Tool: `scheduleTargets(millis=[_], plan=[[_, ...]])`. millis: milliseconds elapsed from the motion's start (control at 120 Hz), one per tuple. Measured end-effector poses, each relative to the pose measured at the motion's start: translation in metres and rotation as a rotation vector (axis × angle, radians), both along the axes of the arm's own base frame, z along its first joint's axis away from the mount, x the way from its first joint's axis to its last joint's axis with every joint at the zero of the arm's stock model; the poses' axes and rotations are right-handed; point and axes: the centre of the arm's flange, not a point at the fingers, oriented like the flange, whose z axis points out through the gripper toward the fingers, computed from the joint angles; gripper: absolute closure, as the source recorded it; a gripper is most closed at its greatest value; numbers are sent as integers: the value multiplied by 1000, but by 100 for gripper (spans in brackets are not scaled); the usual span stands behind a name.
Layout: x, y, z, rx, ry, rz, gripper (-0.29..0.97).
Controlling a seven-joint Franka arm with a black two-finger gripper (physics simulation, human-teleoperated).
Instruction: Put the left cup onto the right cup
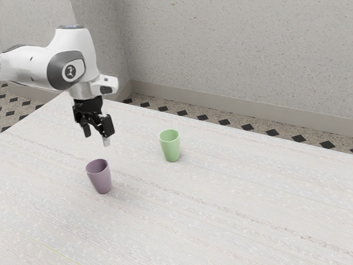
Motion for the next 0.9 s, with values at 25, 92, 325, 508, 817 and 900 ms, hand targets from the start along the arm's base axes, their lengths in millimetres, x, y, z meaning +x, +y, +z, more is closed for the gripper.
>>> scheduleTargets(millis=[25,92,325,508,817,900], plan=[[0,1,-4,-1,1,4,0],[2,3,-12,-2,0,15,0],[12,13,-33,8,-18,46,0],[11,14,-50,11,-16,53,0],[15,15,-71,22,-22,60,0],[18,16,-79,20,-19,68,0]])
